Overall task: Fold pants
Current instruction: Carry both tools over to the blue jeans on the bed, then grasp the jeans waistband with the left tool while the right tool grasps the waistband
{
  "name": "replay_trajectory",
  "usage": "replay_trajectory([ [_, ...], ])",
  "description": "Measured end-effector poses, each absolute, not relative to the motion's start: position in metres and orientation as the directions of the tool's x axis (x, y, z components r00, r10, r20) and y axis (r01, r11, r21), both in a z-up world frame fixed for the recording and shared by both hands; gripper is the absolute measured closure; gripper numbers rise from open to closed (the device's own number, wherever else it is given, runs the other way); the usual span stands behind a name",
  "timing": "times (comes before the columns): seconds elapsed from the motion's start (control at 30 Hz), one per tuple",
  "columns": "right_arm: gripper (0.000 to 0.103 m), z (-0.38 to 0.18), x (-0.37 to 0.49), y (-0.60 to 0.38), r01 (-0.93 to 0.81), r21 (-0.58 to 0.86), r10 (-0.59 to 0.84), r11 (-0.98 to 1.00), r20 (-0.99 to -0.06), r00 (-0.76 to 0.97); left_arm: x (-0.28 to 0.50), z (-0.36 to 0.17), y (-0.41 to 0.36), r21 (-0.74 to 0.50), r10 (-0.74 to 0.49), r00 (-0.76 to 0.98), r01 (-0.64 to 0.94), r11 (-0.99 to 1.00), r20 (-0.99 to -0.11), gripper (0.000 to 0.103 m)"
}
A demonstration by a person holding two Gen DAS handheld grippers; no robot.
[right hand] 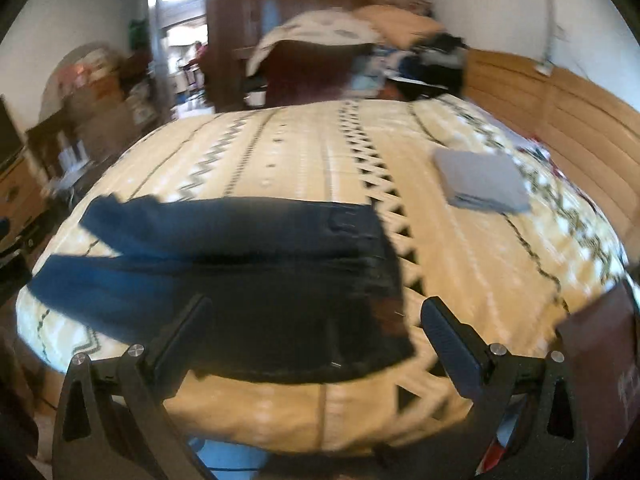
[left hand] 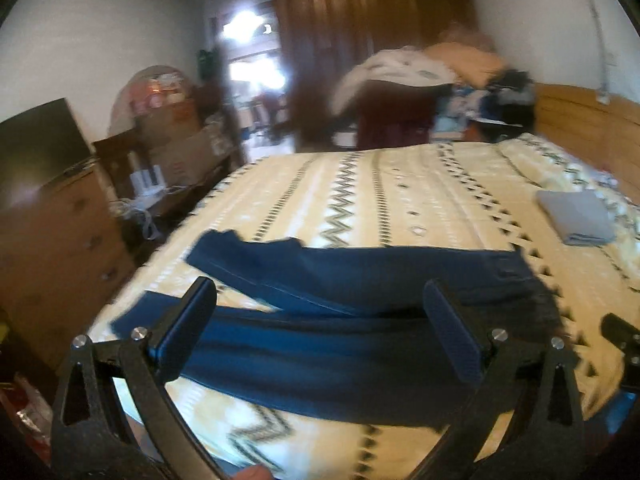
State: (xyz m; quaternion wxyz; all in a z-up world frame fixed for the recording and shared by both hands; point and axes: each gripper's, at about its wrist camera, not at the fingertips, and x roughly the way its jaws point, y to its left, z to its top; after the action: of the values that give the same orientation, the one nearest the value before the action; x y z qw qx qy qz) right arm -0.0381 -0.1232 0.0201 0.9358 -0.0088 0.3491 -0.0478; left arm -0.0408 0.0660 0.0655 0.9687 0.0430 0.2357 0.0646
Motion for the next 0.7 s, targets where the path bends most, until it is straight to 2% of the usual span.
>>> replay_trajectory([
  [0.17, 0.000, 0.043, 0.001, -0.082, 0.055, -0.050, -0.074, 0.997, -0.601, 0.796, 0.003, 0.100, 0.134, 0.132, 0.308, 0.894, -0.280, 0.951, -0.325, 0.000],
  [0.27, 0.000, 0.078, 0.031, -0.080, 0.052, -0.034, -0.062, 0.998, -0.476, 0.877, 0.043, 0.129, 0.196, 0.070, 0.370, 0.900, -0.364, 0.929, -0.231, 0.000],
  [0.33, 0.000, 0.092, 0.046, -0.081, 0.017, -0.021, -0.024, 1.000, -0.377, 0.926, 0.069, 0.142, 0.234, 0.056, 0.412, 0.890, -0.409, 0.911, -0.198, 0.000],
  [0.37, 0.000, 0.093, 0.056, -0.079, -0.004, -0.031, -0.008, 1.000, -0.361, 0.933, 0.083, 0.146, 0.252, 0.055, 0.436, 0.883, -0.434, 0.899, -0.173, 0.000],
  [0.43, 0.000, 0.074, 0.097, -0.071, -0.029, -0.101, -0.020, 0.994, -0.450, 0.893, 0.112, 0.146, 0.283, 0.048, 0.442, 0.881, -0.440, 0.897, -0.167, 0.000],
  [0.5, 0.000, 0.053, 0.120, -0.062, -0.051, -0.131, -0.021, 0.990, -0.495, 0.869, 0.146, 0.132, 0.304, 0.064, 0.397, 0.892, -0.393, 0.917, -0.217, 0.000],
  [0.57, 0.000, 0.025, 0.143, -0.053, -0.076, -0.134, -0.009, 0.988, -0.545, 0.838, 0.189, 0.102, 0.318, 0.108, 0.366, 0.869, -0.351, 0.930, -0.333, 0.000],
  [0.6, 0.000, 0.010, 0.154, -0.047, -0.087, -0.131, -0.003, 0.988, -0.571, 0.821, 0.219, 0.073, 0.326, 0.125, 0.328, 0.842, -0.305, 0.944, -0.427, 0.000],
  [0.67, 0.000, -0.020, 0.176, -0.040, -0.104, -0.124, 0.005, 0.987, -0.620, 0.784, 0.255, 0.027, 0.333, 0.143, 0.288, 0.789, -0.251, 0.957, -0.543, 0.000],
  [0.7, 0.000, -0.035, 0.184, -0.038, -0.107, -0.124, 0.002, 0.986, -0.642, 0.767, 0.279, -0.011, 0.335, 0.140, 0.242, 0.737, -0.198, 0.970, -0.631, 0.000],
])
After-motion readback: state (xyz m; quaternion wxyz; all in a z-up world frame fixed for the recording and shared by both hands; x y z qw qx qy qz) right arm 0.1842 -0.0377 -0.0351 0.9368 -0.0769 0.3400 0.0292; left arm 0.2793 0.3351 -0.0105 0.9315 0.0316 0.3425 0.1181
